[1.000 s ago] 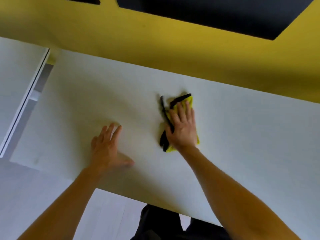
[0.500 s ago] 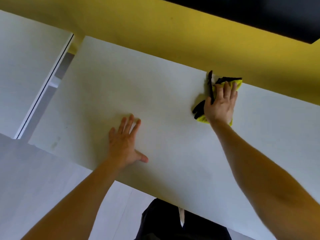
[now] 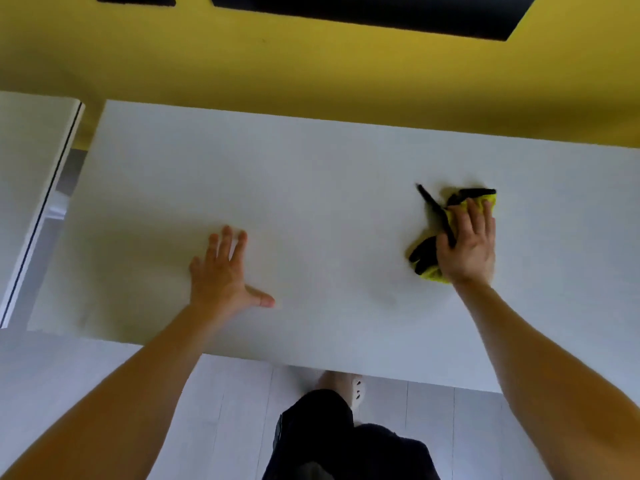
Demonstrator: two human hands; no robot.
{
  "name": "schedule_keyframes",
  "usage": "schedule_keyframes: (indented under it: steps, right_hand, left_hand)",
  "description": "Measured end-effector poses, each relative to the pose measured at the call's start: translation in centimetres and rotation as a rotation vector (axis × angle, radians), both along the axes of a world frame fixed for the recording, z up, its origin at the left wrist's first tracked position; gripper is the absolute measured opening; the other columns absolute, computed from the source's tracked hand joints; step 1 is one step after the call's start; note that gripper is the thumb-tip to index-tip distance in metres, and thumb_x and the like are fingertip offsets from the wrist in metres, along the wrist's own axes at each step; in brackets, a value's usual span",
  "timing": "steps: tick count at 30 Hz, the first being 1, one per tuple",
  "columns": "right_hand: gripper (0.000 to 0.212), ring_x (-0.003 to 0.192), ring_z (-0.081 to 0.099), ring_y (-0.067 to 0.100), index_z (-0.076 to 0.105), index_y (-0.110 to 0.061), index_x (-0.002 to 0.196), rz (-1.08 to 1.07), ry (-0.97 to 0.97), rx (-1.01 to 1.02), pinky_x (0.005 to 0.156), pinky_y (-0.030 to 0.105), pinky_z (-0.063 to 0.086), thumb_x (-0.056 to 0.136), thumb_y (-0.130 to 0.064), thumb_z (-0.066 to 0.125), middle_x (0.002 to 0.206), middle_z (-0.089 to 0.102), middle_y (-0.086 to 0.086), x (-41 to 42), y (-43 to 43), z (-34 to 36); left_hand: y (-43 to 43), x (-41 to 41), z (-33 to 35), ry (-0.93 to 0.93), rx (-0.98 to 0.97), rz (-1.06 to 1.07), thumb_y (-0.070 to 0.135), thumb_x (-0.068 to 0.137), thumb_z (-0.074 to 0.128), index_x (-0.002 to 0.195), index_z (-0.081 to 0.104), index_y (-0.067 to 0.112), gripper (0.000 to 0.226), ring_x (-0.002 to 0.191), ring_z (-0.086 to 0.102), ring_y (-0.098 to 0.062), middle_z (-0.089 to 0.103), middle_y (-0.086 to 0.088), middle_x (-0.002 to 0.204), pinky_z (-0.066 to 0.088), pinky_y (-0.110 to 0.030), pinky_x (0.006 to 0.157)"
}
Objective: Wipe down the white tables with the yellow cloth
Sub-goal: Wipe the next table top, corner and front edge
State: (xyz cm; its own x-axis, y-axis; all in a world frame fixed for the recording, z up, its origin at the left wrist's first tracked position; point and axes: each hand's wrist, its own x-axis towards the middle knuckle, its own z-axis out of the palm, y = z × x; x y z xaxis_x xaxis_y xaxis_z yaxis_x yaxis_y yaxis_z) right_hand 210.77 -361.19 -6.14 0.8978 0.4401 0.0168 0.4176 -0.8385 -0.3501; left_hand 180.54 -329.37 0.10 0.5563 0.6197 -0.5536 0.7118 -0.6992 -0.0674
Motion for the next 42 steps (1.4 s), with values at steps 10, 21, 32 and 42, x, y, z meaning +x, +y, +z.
schedule_keyframes:
  steps: [10, 21, 32, 42]
  right_hand:
    - [0.060, 0.169, 0.010, 0.029, 0.055, -0.022, 0.158, 0.689, -0.006, 0.081, 0.136, 0.051, 0.013, 0.101, -0.044, 0.054, 0.175, 0.036, 0.008, -20.0, 7.7, 0.2]
    - [0.064, 0.166, 0.015, 0.041, 0.051, -0.014, 0.155, -0.649, 0.004, 0.023, 0.133, 0.058, 0.017, 0.096, -0.037, 0.048, 0.172, 0.037, 0.016, -15.9, -4.4, -0.2]
    - [0.059, 0.166, 0.021, 0.035, 0.058, -0.017, 0.154, 0.314, -0.014, -0.014, 0.131, 0.058, 0.027, 0.097, -0.028, 0.050, 0.173, 0.039, 0.010, -13.3, -11.5, -0.4]
    - [0.050, 0.168, 0.011, 0.032, 0.063, -0.019, 0.147, -0.263, -0.011, 0.049, 0.135, 0.056, 0.014, 0.110, -0.051, 0.050, 0.172, 0.040, 0.010, -13.4, -8.7, 0.7]
  left_hand:
    - [-1.8, 1.5, 1.4, 0.018, 0.031, -0.092, 0.081, 0.063, 0.088, 0.172, 0.001, 0.029, 0.149, 0.166, 0.008, -0.033, -0.008, -0.006, 0.181, 0.034, -0.060, 0.125]
    - [-9.6, 3.1, 0.7, 0.005, 0.020, -0.582, 0.082, 0.046, 0.093, 0.169, -0.011, 0.041, 0.166, 0.167, -0.003, -0.038, -0.018, -0.009, 0.177, 0.029, -0.060, 0.128]
    - [-9.5, 3.6, 1.2, 0.073, 0.044, -0.619, 0.093, 0.043, 0.083, 0.169, -0.011, 0.040, 0.166, 0.166, 0.001, -0.037, -0.013, -0.010, 0.178, 0.032, -0.056, 0.126]
    - [-14.7, 16.9, 5.0, 0.070, 0.164, -0.958, 0.089, 0.065, 0.076, 0.130, 0.059, 0.025, 0.093, 0.120, 0.058, -0.024, 0.052, -0.002, 0.127, 0.052, -0.039, 0.093]
